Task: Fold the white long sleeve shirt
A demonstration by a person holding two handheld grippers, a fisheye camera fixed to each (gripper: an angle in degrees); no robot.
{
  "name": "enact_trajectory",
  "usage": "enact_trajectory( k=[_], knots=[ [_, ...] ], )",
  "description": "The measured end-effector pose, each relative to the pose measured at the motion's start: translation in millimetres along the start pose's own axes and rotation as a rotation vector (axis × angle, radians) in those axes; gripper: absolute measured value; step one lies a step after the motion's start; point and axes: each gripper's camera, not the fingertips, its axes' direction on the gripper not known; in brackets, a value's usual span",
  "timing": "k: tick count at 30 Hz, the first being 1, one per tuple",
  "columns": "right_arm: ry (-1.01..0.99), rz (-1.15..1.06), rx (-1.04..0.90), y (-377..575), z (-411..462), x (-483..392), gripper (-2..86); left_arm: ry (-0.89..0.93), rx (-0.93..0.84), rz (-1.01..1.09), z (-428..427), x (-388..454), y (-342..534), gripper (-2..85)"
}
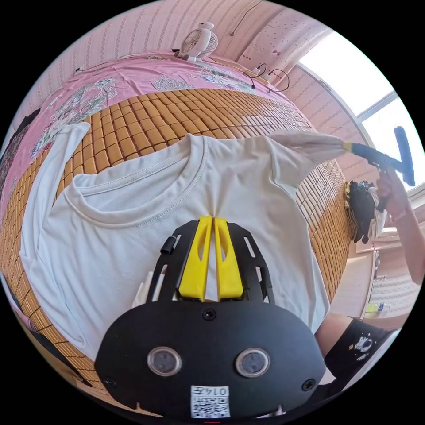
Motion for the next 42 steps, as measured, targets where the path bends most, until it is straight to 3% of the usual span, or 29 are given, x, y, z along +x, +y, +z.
enact_trajectory(
  k=[3, 7, 14, 21, 25, 30, 34, 39, 42],
  knots=[
    [0.009, 0.109, -0.074, 57, -58, 15, 1.4, -0.001, -0.007, 0.01, 5, 5, -11, -0.7],
    [0.043, 0.187, -0.033, 99, -96, 38, 4.4, -0.075, -0.014, 0.039, 6, 20, -30, -0.7],
    [0.133, 0.37, -0.157, 162, -55, 85, 8.1, -0.078, 0.068, 0.105, -7, 58, -72, -0.8],
    [0.122, 0.73, -0.148, 222, -33, 127, 9.3, -0.023, 0.026, 0.21, 24, 110, -118, -0.6],
    [0.222, 0.636, -0.272, 223, -9, 122, 5.1, -0.002, -0.017, 0.264, 52, 141, -140, -0.6],
    [0.212, 0.604, -0.179, 231, -38, 117, 0.4, 0.02, -0.054, 0.301, 71, 168, -156, -0.5],
    [0.239, 0.717, -0.055, 268, -92, 117, 0.9, 0.02, -0.03, 0.311, 74, 181, -165, -0.6],
    [0.143, 0.814, -0.239, 316, -78, 121, 5.6, 0.009, -0.054, 0.322, 85, 190, -175, -0.5],
    [0.194, 0.813, -0.187, 320, -79, 122, 6.8, -0.019, -0.045, 0.347, 89, 197, -184, -0.4]
  ],
)
